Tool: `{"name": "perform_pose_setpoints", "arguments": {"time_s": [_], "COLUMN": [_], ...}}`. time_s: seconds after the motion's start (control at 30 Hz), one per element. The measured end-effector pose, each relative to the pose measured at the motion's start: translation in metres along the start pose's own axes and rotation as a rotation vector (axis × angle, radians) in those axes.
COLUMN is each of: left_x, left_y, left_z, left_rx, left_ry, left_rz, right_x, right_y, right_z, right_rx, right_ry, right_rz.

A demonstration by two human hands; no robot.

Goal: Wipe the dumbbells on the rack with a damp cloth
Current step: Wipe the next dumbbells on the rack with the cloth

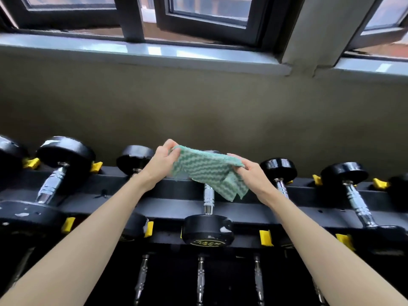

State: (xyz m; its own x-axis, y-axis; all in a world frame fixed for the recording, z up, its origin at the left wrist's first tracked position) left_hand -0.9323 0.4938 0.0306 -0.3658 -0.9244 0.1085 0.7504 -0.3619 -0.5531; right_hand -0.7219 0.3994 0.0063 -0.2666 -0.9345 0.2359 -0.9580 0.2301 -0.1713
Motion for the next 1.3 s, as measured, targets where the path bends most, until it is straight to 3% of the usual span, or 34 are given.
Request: {"name": "perform_pose_setpoints", "arguments": {"time_s": [0.17,0.4,0.57,0.67,0.77,0.87,0.93,1.03,1.1,1.2,1.3], "left_x": [0.016,0.028,0.034,0.042,0.039,0.035,0.037,0.037,0.031,0.007,-0.028], "left_y": [0.014,0.000,-0.017,-0.007,-0.003,-0.009,-0.002,0.017,0.021,0.003,-0.008], "left_z": [0.000,0.016,0.042,0.055,0.044,0.026,0.022,0.024,0.028,0.039,0.067], "left_rx": [0.238,0.073,-0.329,-0.453,-0.400,-0.090,0.050,0.004,-0.022,-0.092,-0.158], "left_ry": [-0.139,-0.014,0.184,0.221,0.142,0.010,-0.053,-0.083,-0.064,-0.005,0.070], "left_rz": [-0.159,-0.072,0.062,0.052,0.042,0.099,0.092,-0.040,-0.093,0.087,0.245], "right_x": [0.012,0.028,0.033,0.036,0.038,0.041,0.041,0.035,0.028,0.009,-0.011], "right_y": [0.002,-0.010,-0.047,-0.051,-0.050,-0.048,-0.052,-0.060,-0.061,-0.068,-0.090], "right_z": [-0.018,-0.026,-0.039,-0.041,-0.037,-0.028,-0.025,-0.018,-0.012,-0.013,-0.027], "right_rx": [-0.106,-0.432,-0.053,0.129,0.331,0.430,0.410,0.369,0.199,-0.050,-0.124], "right_ry": [0.016,0.048,-0.143,-0.212,-0.208,-0.181,-0.189,-0.161,-0.121,-0.115,-0.217], "right_rz": [-0.060,-0.110,0.111,0.158,0.112,0.054,0.095,0.206,0.219,0.263,0.409]}}
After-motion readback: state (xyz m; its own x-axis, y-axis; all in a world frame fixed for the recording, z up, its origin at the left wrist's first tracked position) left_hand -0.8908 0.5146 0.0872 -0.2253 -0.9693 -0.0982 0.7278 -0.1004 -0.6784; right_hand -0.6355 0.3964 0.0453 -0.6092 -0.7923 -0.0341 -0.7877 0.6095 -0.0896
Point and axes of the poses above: each hand's wrist, its own x-axis away from the middle knuckle, its own y-axis out of the palm, z = x × y, the point moved 10 cm from there along -x, towards the middle knuckle, and after that the axes turned 9 degrees about -x, right-handed, at the moved point
